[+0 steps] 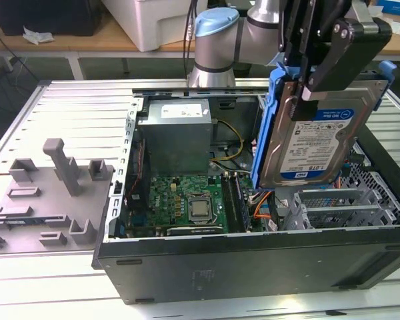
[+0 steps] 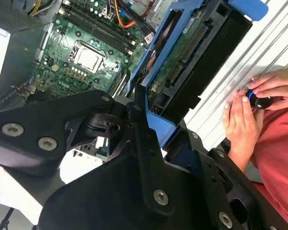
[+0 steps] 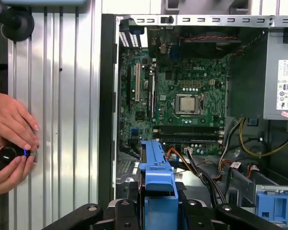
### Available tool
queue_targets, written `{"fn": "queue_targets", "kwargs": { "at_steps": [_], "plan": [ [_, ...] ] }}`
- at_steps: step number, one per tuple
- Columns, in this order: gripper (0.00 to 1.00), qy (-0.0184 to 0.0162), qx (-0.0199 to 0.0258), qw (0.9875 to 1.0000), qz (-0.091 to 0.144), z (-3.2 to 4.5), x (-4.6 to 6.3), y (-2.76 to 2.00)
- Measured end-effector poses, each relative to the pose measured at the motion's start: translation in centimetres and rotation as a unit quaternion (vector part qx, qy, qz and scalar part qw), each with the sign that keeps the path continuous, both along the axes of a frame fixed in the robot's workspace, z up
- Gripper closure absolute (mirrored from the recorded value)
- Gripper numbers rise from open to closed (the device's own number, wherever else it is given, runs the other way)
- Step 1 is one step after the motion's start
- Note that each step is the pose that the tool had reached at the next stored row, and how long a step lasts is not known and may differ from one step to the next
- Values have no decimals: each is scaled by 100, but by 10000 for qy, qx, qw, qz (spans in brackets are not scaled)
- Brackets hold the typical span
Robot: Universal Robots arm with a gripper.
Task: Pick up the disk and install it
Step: 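Insert the disk into the insertion slot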
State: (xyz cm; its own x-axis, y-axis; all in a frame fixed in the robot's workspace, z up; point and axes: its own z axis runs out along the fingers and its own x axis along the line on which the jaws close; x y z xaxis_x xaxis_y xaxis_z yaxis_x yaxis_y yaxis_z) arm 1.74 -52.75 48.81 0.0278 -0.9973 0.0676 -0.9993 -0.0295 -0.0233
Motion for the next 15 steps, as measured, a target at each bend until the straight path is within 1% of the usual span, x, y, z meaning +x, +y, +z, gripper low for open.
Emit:
{"fn": "queue_targets", "kwargs": {
  "at_steps": [7,13,15],
  "plan": [
    [64,0,0,10000,-2,-1,156,-13],
    [64,0,1,10000,-2,-2,320,-27],
    [64,0,0,10000,-2,-4,350,-32]
  ]
}}
